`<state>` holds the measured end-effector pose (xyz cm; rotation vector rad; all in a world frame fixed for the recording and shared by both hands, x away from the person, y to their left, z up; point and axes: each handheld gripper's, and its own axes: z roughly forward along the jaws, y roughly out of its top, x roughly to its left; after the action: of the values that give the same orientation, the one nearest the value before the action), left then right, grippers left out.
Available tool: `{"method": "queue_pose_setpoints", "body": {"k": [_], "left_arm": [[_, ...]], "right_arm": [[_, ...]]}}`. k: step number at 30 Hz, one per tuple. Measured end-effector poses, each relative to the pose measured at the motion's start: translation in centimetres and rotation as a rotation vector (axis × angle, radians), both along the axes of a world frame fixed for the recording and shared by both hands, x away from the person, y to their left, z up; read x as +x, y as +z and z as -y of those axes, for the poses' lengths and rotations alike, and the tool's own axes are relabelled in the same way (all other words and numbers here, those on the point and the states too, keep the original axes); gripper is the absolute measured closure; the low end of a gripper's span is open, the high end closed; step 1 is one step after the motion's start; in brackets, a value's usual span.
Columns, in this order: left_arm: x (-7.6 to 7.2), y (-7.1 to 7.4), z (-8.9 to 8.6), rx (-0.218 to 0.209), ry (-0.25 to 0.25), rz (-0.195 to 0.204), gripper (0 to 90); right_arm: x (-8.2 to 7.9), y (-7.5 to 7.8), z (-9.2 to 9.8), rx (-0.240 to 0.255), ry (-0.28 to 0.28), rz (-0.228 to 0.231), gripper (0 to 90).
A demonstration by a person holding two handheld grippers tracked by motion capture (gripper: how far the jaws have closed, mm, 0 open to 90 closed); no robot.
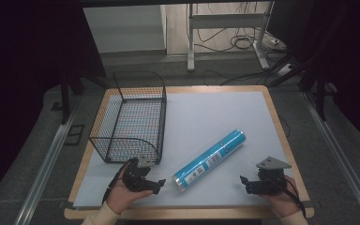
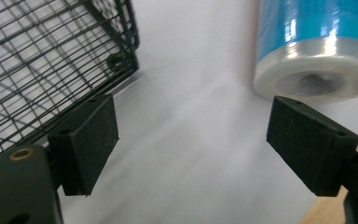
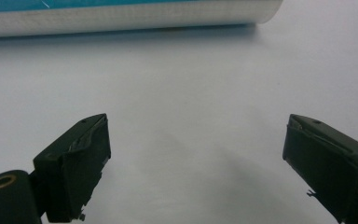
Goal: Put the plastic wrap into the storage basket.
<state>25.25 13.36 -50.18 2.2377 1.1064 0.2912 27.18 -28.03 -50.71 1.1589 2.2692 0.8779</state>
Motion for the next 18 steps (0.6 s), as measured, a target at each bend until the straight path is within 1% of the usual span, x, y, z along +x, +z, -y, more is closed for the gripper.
{"method": "queue_pose_setpoints", "body": {"k": [3,10,18], "left_arm": [[-0.1,0.3,0.3,0.013,-0.004,-0.008,16.1],[-0.2,1.0,0.8,0.003,-0.018,-0.009,16.2],[0.1,1.6,1.7,0.006,-0.038,-0.006,16.1]], "right_arm": [[0.0,0.0,0.0,0.000,0.002,0.001,7.9],[0.0,0.0,0.0,-0.002,0.002,-0.001,7.8],[-0.1,0.0,0.0,0.000,0.004,0.000,7.9]]}}
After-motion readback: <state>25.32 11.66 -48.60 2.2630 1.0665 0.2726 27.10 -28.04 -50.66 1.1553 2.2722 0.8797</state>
